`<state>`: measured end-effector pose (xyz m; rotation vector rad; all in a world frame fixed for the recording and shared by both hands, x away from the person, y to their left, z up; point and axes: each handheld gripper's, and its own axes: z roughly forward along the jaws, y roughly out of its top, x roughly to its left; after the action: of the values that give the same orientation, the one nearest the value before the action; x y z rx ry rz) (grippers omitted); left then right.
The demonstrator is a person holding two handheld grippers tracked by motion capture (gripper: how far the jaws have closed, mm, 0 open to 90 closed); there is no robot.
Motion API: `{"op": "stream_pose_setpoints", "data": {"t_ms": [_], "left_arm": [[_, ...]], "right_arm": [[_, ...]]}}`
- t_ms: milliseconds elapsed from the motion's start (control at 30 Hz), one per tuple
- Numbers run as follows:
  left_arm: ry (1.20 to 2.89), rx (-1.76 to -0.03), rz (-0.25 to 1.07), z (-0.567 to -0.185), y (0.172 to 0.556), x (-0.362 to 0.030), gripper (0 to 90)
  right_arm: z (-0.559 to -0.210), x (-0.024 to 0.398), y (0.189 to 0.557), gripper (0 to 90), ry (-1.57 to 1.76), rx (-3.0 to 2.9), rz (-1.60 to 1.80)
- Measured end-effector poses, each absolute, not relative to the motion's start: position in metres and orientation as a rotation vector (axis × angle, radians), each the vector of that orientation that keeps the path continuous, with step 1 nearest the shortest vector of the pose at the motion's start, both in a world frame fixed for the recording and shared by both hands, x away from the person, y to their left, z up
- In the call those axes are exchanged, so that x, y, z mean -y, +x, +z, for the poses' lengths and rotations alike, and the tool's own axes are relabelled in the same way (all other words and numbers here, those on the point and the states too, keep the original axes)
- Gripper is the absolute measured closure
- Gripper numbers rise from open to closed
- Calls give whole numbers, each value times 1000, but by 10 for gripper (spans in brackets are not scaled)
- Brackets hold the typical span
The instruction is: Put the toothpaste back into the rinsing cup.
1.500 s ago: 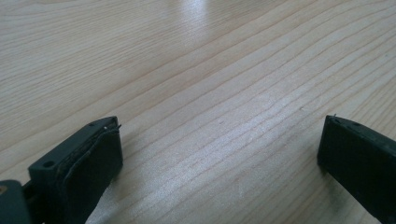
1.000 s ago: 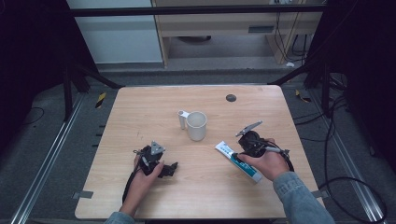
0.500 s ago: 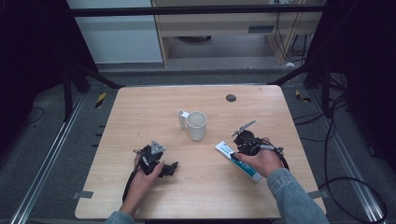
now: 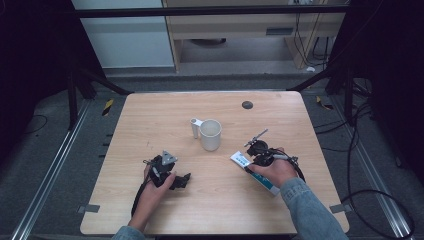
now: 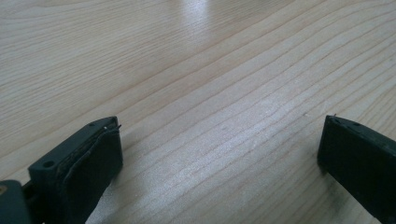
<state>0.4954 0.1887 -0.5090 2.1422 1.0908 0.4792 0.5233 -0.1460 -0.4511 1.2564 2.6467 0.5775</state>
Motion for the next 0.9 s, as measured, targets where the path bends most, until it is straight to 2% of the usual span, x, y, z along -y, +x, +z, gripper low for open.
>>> {"op": "stream_pose_setpoints", "data": {"t_ms": [333, 900], "left_arm": [[2143, -1089, 479, -509, 496, -189, 0], [2143, -1089, 479, -509, 496, -189, 0]], "right_arm": [[-460, 140, 530, 472, 1259, -2660, 553], [-468, 138, 535, 491, 1266, -2681, 508]]}}
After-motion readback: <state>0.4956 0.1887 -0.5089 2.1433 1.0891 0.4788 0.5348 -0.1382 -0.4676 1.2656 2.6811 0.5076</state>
